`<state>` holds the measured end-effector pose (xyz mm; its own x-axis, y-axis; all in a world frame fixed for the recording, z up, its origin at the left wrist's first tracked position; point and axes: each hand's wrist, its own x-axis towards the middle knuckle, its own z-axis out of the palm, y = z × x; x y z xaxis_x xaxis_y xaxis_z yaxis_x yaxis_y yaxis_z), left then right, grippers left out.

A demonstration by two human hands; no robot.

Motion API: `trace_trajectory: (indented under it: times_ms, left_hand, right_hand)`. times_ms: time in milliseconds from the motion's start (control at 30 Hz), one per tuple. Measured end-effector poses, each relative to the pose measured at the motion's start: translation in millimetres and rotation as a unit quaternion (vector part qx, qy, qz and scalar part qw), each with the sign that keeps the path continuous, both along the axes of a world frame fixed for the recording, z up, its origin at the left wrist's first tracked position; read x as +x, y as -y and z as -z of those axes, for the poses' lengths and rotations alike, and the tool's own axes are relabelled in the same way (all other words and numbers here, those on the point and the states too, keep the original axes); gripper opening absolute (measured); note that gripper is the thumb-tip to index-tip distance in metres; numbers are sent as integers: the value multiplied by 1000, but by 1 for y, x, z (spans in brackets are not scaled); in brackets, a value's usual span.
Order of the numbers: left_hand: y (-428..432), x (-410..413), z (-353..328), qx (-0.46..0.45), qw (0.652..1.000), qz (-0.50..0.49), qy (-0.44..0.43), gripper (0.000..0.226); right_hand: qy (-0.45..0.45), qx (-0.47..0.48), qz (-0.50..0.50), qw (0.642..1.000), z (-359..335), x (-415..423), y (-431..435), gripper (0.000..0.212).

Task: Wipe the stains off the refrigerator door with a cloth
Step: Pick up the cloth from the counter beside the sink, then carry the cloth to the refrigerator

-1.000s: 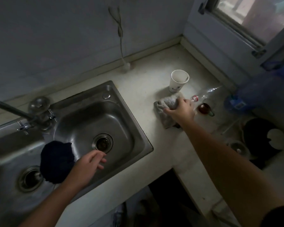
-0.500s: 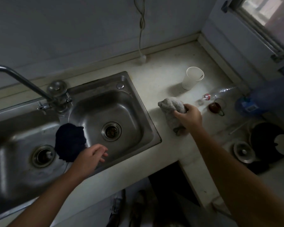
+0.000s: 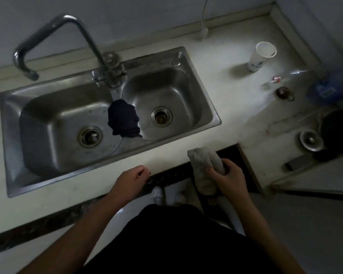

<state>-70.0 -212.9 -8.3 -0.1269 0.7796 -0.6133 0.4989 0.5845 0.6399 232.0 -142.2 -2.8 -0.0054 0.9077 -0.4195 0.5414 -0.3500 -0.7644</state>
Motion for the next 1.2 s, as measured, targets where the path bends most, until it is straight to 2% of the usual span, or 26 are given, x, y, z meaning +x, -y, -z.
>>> trace_trajectory:
  times_ms: [67, 167, 300, 433, 633, 733, 867, 933, 1067, 1200]
  left_hand:
    - [27, -4, 12, -2, 999, 26, -37, 34]
    - [72, -9, 29, -15, 998, -7, -66, 33]
    - [132, -7, 34, -60, 989, -126, -51, 46]
    - [205, 13, 31, -112, 950, -287, -39, 40]
    - [343, 74, 30, -146, 844, -516, 1, 56]
    - [406, 108, 39, -137, 752, -644, 18, 40]
    - [471, 141, 49, -104, 615, -780, 52, 28]
    - [501, 148, 56, -106, 568, -812, 87, 28]
    - [559, 157, 70, -118, 507, -845, 122, 25]
    - [601, 134, 73, -111, 481, -859, 139, 25]
  right_hand:
    - [12, 4, -13, 1000, 3, -7, 12, 17]
    - [19, 2, -60, 998, 1, -22, 19, 21]
    - [11, -3, -187, 982, -4, -53, 21, 23]
    - [21, -29, -359, 933, -1, -89, 29, 28]
    - [27, -62, -522, 850, 16, -143, 79, 34]
    - [1, -80, -567, 820, 7, -174, 119, 21]
    - [21, -59, -652, 756, -2, -219, 180, 26]
    - [20, -51, -681, 730, -3, -242, 212, 25]
    - [32, -42, -706, 706, -3, -286, 278, 22]
    - [31, -31, -719, 694, 4, -328, 336, 24]
